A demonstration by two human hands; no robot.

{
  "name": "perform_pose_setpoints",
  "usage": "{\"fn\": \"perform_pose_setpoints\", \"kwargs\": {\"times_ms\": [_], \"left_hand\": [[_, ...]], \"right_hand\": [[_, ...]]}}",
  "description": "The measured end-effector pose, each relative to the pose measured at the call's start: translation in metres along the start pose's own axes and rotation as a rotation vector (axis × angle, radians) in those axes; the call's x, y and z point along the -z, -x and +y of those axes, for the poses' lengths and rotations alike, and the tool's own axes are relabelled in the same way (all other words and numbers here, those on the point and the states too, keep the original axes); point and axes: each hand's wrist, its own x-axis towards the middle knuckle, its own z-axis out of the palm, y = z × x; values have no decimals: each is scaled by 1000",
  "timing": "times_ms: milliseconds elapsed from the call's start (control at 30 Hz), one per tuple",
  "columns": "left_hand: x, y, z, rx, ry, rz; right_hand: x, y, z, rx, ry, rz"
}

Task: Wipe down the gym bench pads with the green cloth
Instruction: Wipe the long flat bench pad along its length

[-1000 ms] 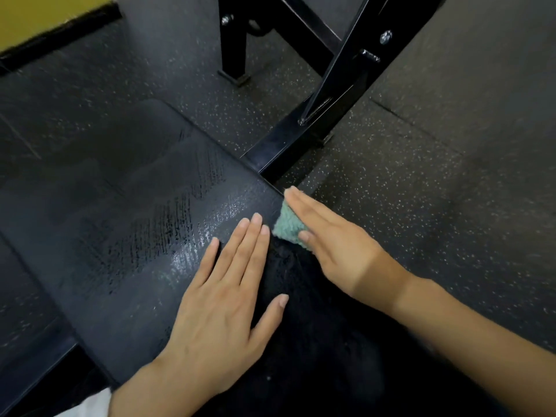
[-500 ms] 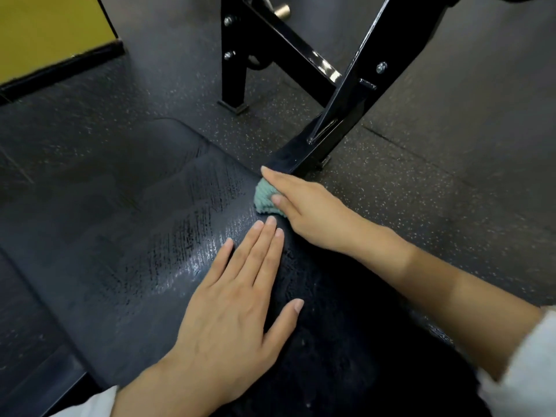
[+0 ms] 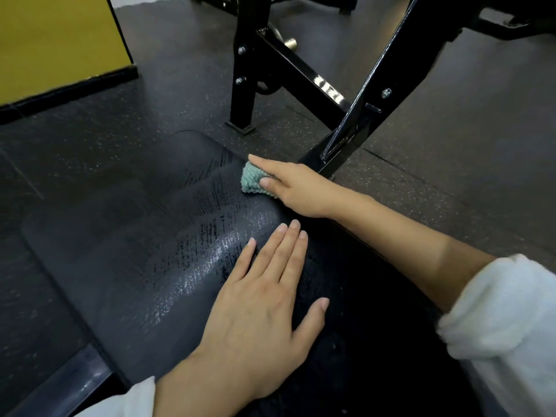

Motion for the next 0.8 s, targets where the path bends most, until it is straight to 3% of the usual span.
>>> {"fn": "perform_pose_setpoints", "kwargs": {"times_ms": [367,567,800], "left_hand": [[12,0,-7,-49,99,-47],[30,-3,-52,34,-35,-100],[31,-7,-65,14,-58,-138]], "right_hand": [[9,109,29,-8,25,4],[0,58,15,-31,107,26],[-5,-25,-8,-21,169,4]]}}
